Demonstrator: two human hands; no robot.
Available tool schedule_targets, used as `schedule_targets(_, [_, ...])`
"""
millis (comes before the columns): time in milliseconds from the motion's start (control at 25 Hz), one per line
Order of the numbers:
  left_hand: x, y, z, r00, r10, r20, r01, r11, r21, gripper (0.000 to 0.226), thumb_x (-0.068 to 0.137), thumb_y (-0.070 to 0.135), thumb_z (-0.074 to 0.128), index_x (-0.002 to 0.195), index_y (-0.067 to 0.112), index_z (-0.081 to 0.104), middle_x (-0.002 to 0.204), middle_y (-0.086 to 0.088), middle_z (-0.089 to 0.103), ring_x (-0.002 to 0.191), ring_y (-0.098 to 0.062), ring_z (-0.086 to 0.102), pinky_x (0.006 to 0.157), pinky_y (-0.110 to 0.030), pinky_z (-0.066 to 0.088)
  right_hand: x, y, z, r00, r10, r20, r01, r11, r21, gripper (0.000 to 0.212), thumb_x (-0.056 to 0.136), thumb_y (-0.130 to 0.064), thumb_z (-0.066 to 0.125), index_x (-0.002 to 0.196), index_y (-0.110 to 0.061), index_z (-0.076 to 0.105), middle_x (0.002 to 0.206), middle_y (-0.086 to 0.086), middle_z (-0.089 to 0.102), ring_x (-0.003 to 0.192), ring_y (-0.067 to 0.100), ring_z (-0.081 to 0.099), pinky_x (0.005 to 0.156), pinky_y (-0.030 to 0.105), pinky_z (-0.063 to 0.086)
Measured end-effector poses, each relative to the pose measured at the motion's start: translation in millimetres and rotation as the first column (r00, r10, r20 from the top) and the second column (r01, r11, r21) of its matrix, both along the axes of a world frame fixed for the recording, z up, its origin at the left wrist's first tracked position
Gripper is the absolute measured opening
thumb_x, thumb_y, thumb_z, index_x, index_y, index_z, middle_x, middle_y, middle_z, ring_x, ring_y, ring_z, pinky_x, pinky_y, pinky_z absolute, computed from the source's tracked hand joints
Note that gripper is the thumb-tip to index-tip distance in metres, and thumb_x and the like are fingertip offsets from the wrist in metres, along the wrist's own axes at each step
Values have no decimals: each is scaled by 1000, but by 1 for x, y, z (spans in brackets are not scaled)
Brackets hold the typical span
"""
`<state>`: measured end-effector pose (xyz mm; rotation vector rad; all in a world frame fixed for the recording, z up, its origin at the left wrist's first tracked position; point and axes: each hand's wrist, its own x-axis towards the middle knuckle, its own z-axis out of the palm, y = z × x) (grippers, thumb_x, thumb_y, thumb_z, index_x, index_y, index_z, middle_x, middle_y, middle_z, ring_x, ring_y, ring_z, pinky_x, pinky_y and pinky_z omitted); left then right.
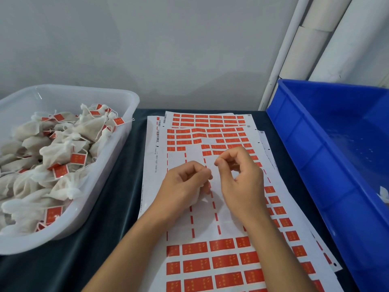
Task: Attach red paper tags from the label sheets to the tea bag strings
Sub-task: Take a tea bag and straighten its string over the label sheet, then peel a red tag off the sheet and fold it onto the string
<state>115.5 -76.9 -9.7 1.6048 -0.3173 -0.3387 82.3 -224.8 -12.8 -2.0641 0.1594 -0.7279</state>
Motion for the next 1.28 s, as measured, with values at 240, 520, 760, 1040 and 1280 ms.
schedule_targets(240, [5,5,-3,993,91,-71,-98,989,-110,23,104,27,58,89,15,70,88,-9,74,81,-24,73,88,-47,63,1,-3,-3,999,-46,-15,46,999,-23,13,97,-35,68,102,-43,59,101,-26,64,104,-9,58,78,-4,41])
schedule_targets(520, [9,2,-4,960,192,-202,-220,967,-125,21,103,30,63,92,20,77,90,-9,74,79,-23,74,91,-49,63,8,-8,0,976,-202,-80,203,979,8,4,101,-38,62,105,-39,60,104,-22,66,92,1,65,77,13,48])
schedule_targets(760, [2,-6,-3,941,261,-214,-286,953,-99,24,104,29,62,85,24,74,84,-4,75,82,-23,74,95,-46,61,37,-7,2,911,-270,-311,217,957,-193,12,102,-41,59,101,-30,65,108,-11,68,89,8,64,71,15,45])
schedule_targets(1040, [-2,-4,1,947,241,-211,-280,943,-178,28,104,21,58,80,14,70,81,-8,71,81,-23,69,91,-44,61,84,23,-7,834,-453,-315,246,816,-522,46,93,-64,60,108,-22,71,111,-3,68,96,15,59,84,29,54])
schedule_targets(1280, [-4,-6,0,965,232,-122,-249,958,-140,29,103,15,57,77,14,69,76,-6,70,70,-12,65,71,-22,57,80,25,-21,855,-459,-241,296,814,-500,47,92,-64,63,112,-23,74,112,-3,71,89,10,51,79,25,46])
